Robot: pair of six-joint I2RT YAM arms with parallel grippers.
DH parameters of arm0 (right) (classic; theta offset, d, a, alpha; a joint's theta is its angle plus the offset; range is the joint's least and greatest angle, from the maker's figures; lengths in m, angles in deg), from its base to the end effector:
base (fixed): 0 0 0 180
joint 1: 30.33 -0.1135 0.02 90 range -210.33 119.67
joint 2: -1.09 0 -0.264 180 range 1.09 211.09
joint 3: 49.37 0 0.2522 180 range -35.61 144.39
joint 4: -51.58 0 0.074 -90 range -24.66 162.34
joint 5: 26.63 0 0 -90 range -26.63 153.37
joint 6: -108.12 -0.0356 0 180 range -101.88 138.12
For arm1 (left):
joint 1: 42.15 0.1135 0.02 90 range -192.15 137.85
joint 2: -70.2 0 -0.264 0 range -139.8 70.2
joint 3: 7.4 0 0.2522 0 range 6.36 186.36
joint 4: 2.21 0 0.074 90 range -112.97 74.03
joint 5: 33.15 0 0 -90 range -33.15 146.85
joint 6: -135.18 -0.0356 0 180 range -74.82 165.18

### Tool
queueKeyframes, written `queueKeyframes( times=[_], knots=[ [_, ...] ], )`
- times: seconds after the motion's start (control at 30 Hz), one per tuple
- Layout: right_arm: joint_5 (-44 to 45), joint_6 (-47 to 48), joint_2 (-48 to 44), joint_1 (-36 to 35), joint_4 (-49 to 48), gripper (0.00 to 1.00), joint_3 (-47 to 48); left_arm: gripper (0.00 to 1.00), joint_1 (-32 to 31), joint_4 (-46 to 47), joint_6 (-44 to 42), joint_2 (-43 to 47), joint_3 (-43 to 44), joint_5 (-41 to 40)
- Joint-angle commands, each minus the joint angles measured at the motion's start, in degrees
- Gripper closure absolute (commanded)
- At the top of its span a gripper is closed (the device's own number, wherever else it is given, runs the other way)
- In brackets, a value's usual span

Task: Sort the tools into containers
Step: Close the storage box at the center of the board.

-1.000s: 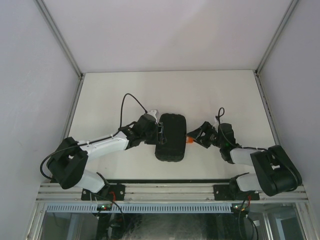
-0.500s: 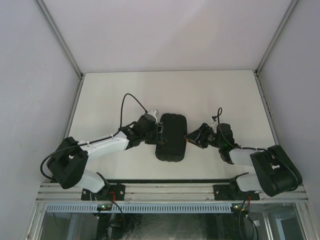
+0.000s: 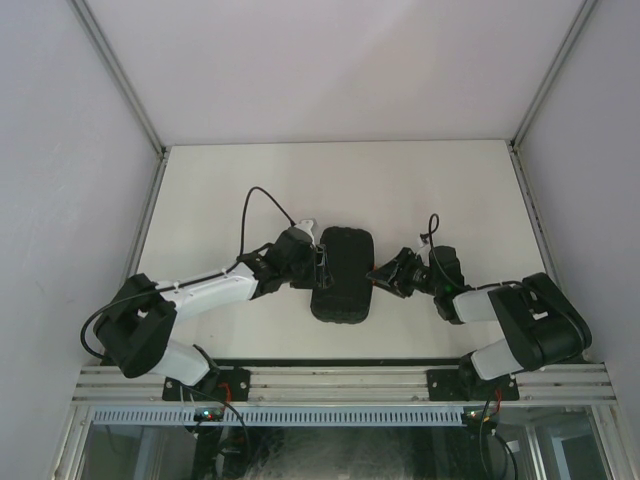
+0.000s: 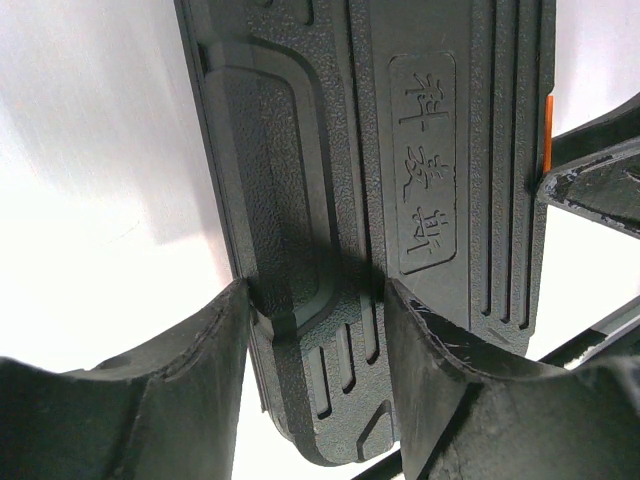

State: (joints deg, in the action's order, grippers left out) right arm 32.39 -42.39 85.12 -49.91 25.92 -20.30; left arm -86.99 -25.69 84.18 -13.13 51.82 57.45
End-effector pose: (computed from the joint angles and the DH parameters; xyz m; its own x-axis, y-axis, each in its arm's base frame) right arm 0.2091 0.0938 0.1184 -0.8452 0.4914 -0.2100 0.0517 0.4663 0.8831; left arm 0.2078 -0.2072 0.1918 -0.8537 -0.0385 -0.5193 0.2224 0.8748 -0.4304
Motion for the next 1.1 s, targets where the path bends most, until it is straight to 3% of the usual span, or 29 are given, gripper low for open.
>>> queueKeyframes(
  times=[0.0, 0.33, 0.73, 1.07],
  knots=[
    [1.67, 1.70, 0.09, -0.22, -1.33, 0.57, 1.74, 0.44, -0.86, -5.75, -1.07, -2.45, -1.04, 0.33],
    [5.32, 4.69, -2.99, 0.09, 5.67, 0.57, 1.69, 0.44, -0.92, -5.80, -1.08, -2.73, -0.74, 0.44],
    [4.68, 2.68, -3.82, 1.35, 2.04, 0.51, 0.12, 0.45, -0.89, -5.86, -0.85, -2.91, -0.60, 0.46],
    [4.43, 1.49, -1.81, 1.65, 0.44, 0.62, -0.39, 0.46, -0.87, -6.10, -1.01, -3.03, -0.35, 0.51]
  ],
)
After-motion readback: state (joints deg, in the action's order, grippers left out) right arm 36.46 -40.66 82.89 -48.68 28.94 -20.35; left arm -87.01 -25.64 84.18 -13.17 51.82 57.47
